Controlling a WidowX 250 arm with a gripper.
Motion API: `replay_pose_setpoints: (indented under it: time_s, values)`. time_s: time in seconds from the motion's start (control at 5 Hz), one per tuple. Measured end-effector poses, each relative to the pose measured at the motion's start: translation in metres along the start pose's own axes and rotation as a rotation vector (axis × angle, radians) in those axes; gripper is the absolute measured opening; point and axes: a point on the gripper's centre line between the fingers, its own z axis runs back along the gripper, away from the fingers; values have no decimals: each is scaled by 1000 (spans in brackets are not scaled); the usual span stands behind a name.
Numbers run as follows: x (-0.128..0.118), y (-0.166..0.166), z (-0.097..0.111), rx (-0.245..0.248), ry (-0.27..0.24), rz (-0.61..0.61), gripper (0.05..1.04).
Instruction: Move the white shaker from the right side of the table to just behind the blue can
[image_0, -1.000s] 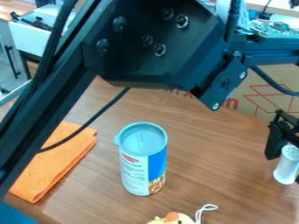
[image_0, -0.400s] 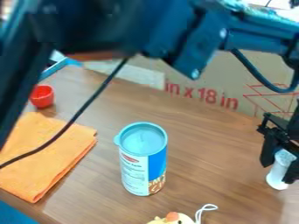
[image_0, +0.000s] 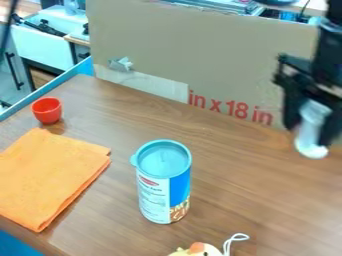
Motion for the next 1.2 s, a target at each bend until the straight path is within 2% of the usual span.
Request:
replay_pose_setpoints:
  time_s: [0.2, 0.4, 0.6, 1.0, 1.2]
  values:
    - [-9, 52, 3, 3, 10, 157, 593]
    - [-23, 100, 7, -5, -2, 316, 593]
    - [-37, 137, 4, -5, 13, 436, 593]
    - [-68, 183, -15, -41, 90, 585, 593]
    - [-73, 198, -34, -75, 125, 619, 593]
